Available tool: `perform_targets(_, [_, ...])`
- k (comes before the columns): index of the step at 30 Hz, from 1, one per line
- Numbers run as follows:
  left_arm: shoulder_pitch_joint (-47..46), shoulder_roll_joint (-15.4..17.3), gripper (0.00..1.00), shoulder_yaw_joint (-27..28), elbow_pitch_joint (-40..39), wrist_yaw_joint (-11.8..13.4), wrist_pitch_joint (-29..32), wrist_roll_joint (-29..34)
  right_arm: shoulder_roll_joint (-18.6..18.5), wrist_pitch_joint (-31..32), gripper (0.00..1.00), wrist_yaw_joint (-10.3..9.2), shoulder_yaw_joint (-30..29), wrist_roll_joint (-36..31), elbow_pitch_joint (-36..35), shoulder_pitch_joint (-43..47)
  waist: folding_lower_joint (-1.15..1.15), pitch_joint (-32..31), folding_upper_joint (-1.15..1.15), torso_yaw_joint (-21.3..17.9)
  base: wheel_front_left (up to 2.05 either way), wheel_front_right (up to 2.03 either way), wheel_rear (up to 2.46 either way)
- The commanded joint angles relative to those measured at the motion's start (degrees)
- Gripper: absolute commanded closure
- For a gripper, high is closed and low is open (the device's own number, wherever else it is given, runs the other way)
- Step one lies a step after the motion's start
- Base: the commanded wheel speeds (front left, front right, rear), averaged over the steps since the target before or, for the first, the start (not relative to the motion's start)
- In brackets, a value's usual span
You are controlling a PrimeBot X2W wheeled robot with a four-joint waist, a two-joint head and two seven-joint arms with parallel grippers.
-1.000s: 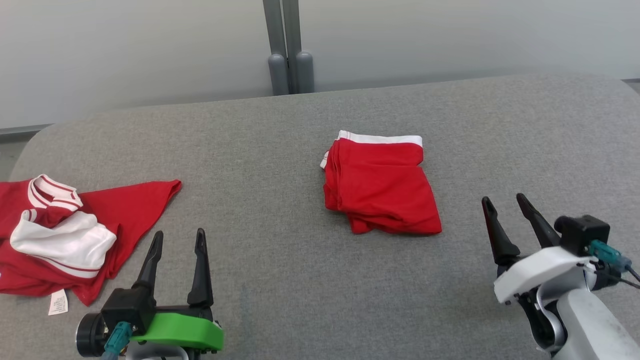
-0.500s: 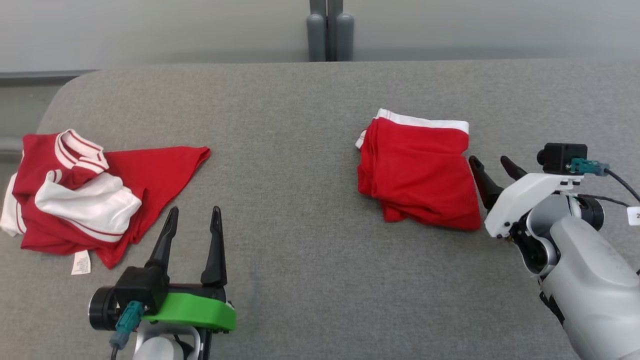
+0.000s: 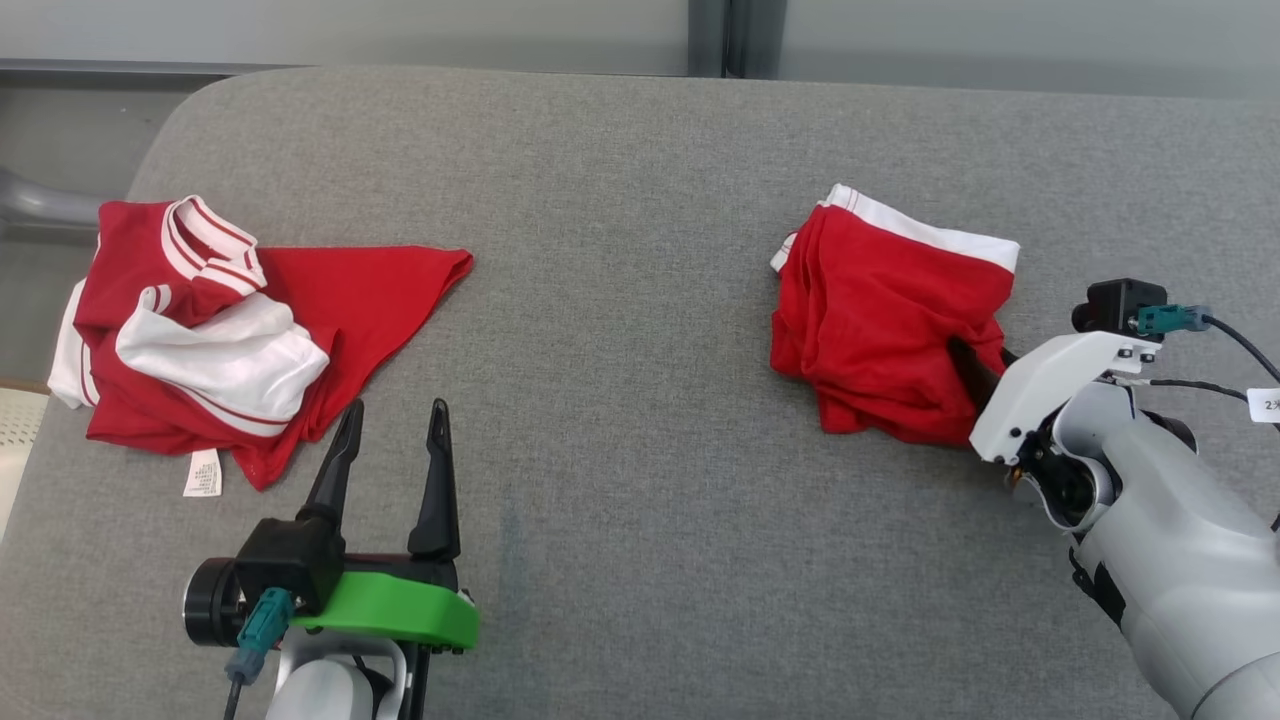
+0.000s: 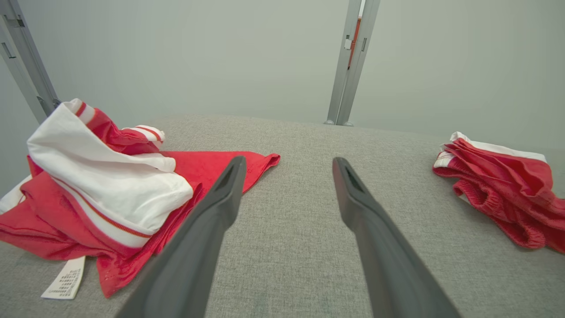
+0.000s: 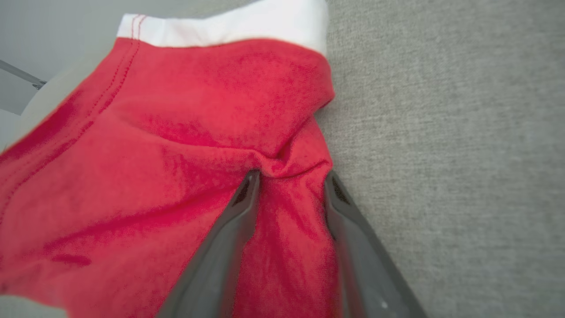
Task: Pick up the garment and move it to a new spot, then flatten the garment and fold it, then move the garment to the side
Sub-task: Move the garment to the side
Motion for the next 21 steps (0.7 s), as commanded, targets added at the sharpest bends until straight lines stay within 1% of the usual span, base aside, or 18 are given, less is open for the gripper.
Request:
perform_targets(1, [-0.39,0.08,0.0,-0.01,0.15,0.14,-0.01,0.21,0.35,-0.77,1.0,0.02,0.95,0.66,-0.01,0.46,0.0,-0.72,0.0,-0.6,0.0,0.0,0.0])
perform_targets(5, [0.08,0.08,0.0,0.0,0.18,-0.25,-0.01,0.7,-0.42,-4.28,1.0,0.02,2.66,2.15,-1.0,-0.38,0.0,-1.92,0.0,-2.18,0.0,0.0,0.0])
perform_targets(9, [0.38,0.08,0.0,-0.48,-0.25,-0.77,-0.01,1.22,-1.21,-6.79,1.0,0.02,4.63,3.49,-2.09,-0.75,0.0,-3.0,0.0,-5.18,0.0,0.0,0.0])
perform_targets(16, [-0.16,0.09,0.0,-2.33,-0.77,-1.68,-0.01,1.38,-3.11,-9.35,1.0,0.02,8.01,5.94,-3.11,-1.34,0.0,-4.2,0.0,-13.35,0.0,0.0,0.0])
perform_targets(21, [-2.13,0.1,0.0,-5.7,-0.59,-2.95,-0.01,1.22,-4.29,-10.76,1.0,0.02,9.98,7.39,-2.82,-2.11,0.0,-3.41,0.0,-19.39,0.0,0.0,0.0])
